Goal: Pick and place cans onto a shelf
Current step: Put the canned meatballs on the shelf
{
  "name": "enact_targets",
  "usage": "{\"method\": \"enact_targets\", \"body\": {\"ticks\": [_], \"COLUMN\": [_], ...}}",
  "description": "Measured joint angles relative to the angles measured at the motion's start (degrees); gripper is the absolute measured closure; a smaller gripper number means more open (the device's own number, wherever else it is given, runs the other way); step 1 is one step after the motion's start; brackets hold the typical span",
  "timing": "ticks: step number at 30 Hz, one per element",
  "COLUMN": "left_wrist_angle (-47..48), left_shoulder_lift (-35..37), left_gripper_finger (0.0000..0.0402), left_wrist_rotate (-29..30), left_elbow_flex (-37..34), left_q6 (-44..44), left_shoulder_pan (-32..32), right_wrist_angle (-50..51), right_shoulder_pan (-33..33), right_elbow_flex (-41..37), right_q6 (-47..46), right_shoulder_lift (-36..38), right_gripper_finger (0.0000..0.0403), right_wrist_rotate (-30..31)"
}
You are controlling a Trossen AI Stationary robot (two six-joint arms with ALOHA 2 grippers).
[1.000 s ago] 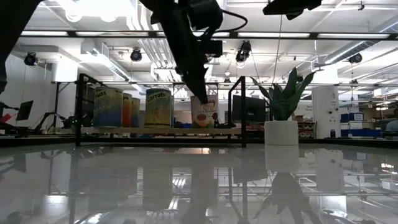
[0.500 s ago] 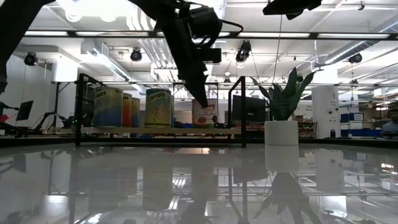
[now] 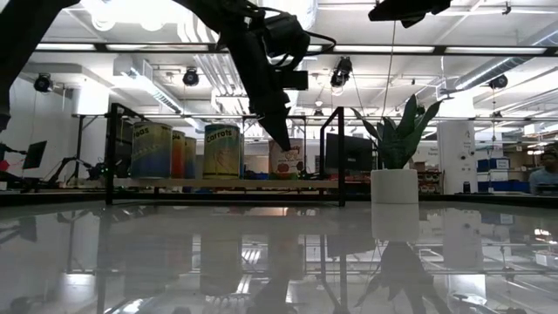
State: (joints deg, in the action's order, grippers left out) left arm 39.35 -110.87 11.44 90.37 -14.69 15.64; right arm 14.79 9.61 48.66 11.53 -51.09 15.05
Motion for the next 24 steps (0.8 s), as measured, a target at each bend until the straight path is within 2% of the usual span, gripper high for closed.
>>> {"method": "enact_targets", "body": {"ticks": [15, 24], "left_wrist_angle": [-0.4, 1.4], "left_shoulder_lift": [0.0, 0.3], "left_gripper_finger": [0.0077, 0.0075], "left_wrist_rotate": [0.0, 0.0], "left_elbow_flex": [0.0, 0.4], "left_q6": [0.3, 1.1], "left_shoulder_pan": [0.0, -0.1], "right_wrist_angle": [0.6, 1.0], "right_shoulder_pan": [0.0, 0.0], "right_elbow_flex": [0.0, 0.0], "right_q6": [-0.1, -0.3], "right_shoulder_lift": [0.0, 0.0], "right_gripper_finger": [0.0394, 0.0394], "right_wrist_rotate": [0.0, 0.0]}}
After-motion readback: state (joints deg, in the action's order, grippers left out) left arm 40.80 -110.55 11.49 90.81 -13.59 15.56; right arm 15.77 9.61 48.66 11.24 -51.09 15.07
